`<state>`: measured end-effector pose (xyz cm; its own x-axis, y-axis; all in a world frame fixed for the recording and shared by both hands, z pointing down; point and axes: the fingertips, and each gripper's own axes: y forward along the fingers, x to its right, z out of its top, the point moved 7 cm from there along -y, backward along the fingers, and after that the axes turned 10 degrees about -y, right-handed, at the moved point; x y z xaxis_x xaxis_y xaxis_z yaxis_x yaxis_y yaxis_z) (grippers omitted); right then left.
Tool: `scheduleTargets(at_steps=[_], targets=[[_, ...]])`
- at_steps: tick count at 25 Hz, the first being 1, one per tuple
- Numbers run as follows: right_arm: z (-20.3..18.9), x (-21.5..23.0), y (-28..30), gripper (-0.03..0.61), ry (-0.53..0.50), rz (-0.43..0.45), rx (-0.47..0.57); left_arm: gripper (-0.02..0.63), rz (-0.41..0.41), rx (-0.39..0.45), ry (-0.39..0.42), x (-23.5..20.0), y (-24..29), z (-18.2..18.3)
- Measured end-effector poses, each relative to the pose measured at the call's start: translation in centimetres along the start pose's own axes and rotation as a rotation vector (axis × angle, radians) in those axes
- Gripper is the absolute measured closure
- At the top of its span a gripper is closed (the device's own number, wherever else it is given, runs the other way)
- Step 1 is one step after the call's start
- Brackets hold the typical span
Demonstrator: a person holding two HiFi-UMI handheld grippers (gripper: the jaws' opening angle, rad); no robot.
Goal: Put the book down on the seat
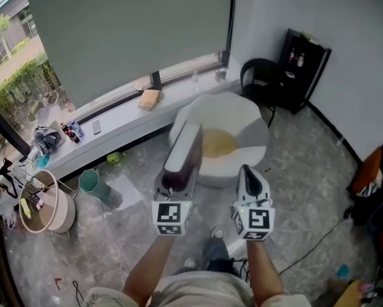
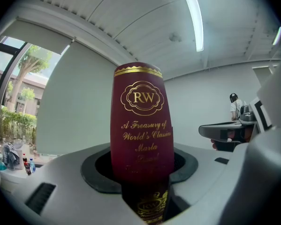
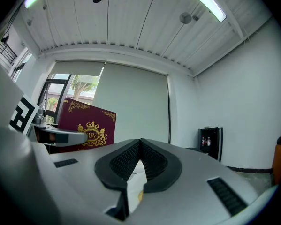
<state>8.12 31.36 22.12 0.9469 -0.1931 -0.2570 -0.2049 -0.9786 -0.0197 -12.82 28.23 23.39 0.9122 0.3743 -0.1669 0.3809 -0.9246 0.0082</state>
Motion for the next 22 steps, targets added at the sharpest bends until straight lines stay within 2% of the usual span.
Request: scheduleTargets(at_steps=[12, 22], targets=[[-3.3, 9.9, 11.3, 0.575, 0.025, 0.019, -0.017, 0.379, 0.021, -0.014, 0.006, 2.4, 14.8, 0.3], [-5.4, 17.6, 16.3, 0.575, 0.065, 0.022, -0.003, 0.379, 0.032, -0.017, 0.042, 6.2, 23.1, 0.4]])
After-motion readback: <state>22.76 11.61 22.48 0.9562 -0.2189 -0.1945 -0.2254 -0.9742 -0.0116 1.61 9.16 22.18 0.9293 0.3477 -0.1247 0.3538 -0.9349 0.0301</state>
